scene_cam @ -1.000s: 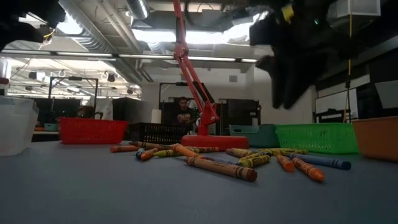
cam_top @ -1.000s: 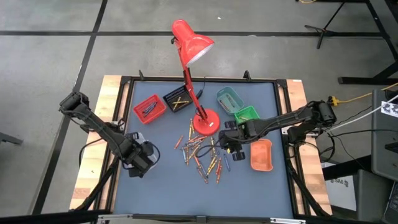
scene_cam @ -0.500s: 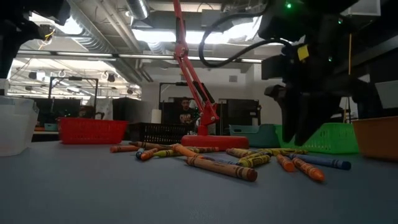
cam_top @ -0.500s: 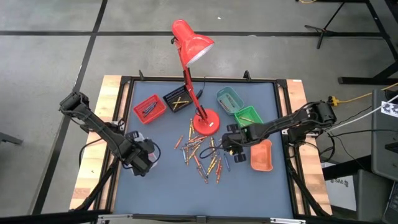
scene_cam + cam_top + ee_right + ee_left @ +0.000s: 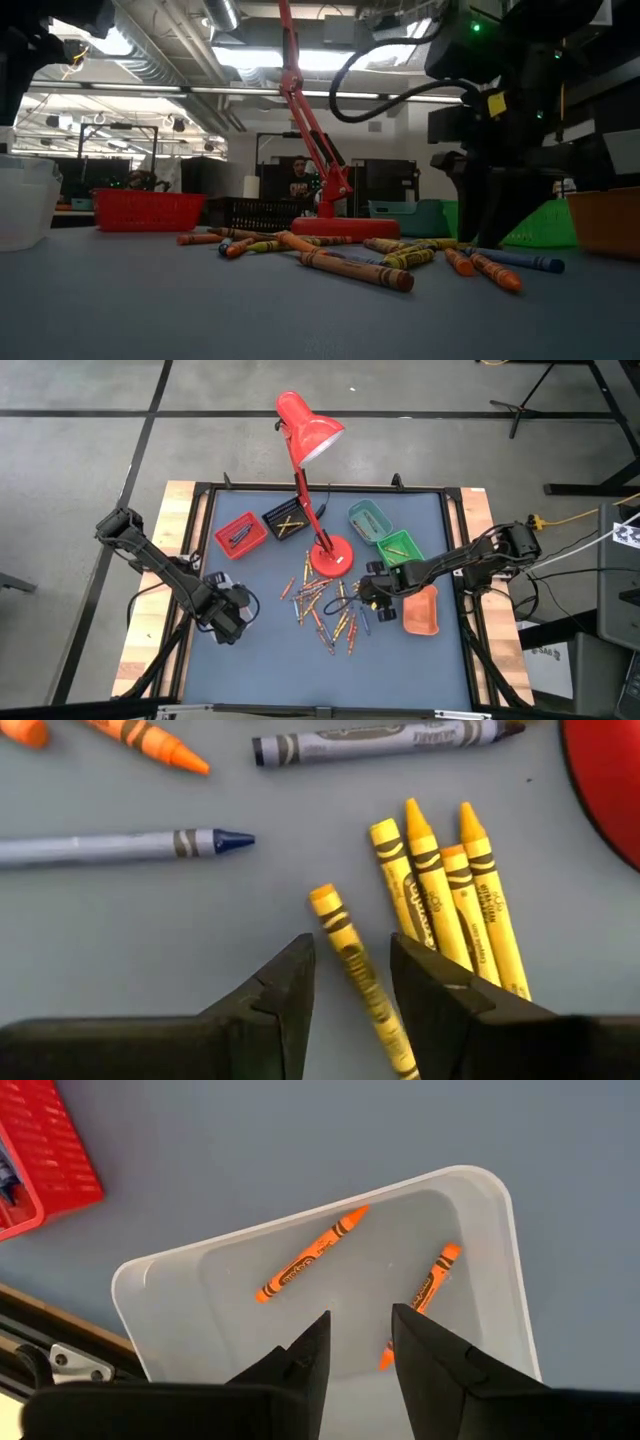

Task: Sort crayons
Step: Put the yellow crayon into the middle right green bin

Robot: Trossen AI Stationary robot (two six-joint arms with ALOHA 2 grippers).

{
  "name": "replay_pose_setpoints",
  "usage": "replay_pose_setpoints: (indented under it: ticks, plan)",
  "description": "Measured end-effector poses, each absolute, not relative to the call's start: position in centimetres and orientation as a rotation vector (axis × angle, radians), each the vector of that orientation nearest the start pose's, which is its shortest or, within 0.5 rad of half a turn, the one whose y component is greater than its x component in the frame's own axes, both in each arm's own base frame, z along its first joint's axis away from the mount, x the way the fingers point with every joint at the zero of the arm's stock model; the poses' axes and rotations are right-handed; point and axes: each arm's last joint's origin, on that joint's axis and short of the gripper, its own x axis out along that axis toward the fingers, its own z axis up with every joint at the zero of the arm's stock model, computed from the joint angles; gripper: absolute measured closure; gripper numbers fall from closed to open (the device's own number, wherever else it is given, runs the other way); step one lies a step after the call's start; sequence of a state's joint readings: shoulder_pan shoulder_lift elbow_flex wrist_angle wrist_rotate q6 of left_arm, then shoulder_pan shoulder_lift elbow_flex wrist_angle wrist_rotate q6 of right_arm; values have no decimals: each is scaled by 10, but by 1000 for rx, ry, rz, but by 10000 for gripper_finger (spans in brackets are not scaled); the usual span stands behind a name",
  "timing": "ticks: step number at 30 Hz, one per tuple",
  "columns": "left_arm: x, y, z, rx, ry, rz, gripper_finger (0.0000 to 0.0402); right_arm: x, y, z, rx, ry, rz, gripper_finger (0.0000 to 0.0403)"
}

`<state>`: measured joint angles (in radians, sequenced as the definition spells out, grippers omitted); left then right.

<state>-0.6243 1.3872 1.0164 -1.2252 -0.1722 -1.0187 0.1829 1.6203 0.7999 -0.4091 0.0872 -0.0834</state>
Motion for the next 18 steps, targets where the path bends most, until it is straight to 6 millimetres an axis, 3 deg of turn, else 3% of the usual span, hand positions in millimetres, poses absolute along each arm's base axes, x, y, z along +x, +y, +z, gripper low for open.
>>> replay_pose_setpoints:
  ticks: [9, 18]
  plan:
    - [183, -125, 234, -206, 1413, 400, 308, 272, 49, 138, -214, 1220, 167, 274]
    - [196, -129, 236, -198, 1205, 410, 308, 271, 49, 137, -206, 1222, 181, 352]
